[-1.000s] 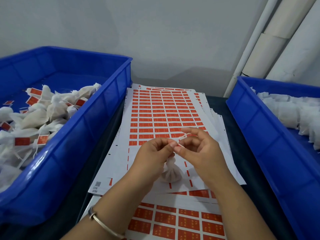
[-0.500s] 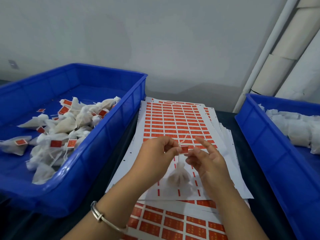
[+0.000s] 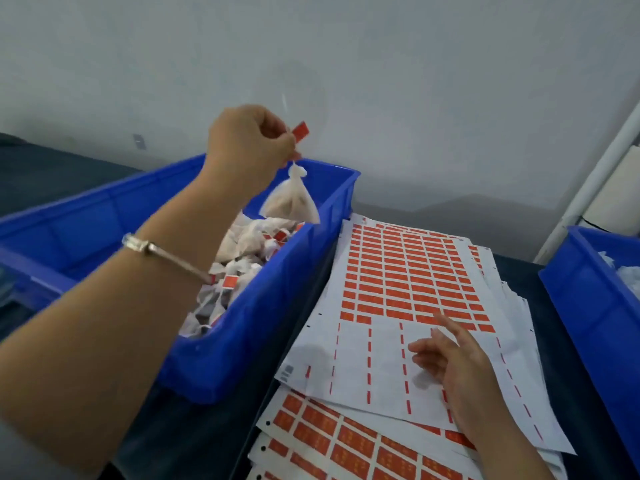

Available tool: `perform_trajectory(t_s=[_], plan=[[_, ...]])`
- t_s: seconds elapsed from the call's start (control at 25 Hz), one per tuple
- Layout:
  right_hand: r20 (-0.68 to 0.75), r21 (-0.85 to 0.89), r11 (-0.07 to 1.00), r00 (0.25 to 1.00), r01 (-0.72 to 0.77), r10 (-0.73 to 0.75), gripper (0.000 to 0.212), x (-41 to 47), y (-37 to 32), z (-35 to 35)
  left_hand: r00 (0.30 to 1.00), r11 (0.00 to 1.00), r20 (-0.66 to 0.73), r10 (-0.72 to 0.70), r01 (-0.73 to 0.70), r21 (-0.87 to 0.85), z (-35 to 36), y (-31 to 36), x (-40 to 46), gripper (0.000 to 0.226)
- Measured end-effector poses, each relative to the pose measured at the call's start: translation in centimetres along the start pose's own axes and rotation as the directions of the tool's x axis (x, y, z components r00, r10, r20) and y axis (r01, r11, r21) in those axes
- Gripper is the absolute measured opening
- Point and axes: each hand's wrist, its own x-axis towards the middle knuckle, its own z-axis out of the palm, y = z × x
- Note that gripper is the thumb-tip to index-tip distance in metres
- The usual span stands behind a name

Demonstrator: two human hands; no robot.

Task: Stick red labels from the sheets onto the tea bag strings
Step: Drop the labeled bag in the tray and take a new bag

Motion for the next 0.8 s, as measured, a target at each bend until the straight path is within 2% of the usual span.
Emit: perform_trajectory(t_s=[0.12,0.2,0.28,0.36,0.48,0.56,0.68,0.8], plan=[[0.075,-0.092,0.995,0.997,0.037,-0.03,0.022,-0.1,0.1,0.4,0.997,0.962,-0.054,-0.05,0.063,0.266,-1.1,-2.8,4.8,0.015],[0.083,-0.082,0.997,0.997,0.014,-0.007,0.019,-0.1,-0.1,0.7,0.991,0.91,-0.06,-0.118,0.132,0.394,-1.0,-5.4,6.7,0.011],[0.067,-0.074,0.997,0.997,-0.023,0.028,0.016,0.1,-0.3,0.8,0.982,0.793,0.006,-0.191,0.151,0.59,-0.5,-8.0,7.1,0.028],[0.056,-0.081,0.995,0.997,-0.051,0.055,0.014,0.2,-0.3,0.9,0.96,0.645,0.115,-0.255,0.081,0.76,-0.2,-10.2,6.4,0.039],[0.084,-0.139,0.988,0.994,-0.06,0.072,0.014,0.1,-0.2,0.8,0.921,0.623,0.216,-0.323,0.035,0.781,0.2,-12.1,5.0,0.026],[0.112,-0.186,0.981,0.991,-0.054,0.076,0.015,-0.1,-0.3,0.7,0.926,0.625,0.235,-0.297,0.002,0.781,0.5,-11.5,4.5,0.025],[0.14,-0.239,0.971,0.989,-0.022,0.056,0.015,-0.8,-1.2,1.0,0.962,0.736,0.218,-0.163,-0.028,0.676,2.3,-7.9,3.6,0.029],[0.04,-0.238,0.971,0.999,0.022,-0.012,0.012,-1.5,-3.1,1.2,0.948,0.845,0.308,-0.086,-0.094,0.527,6.3,-3.3,0.4,0.024]])
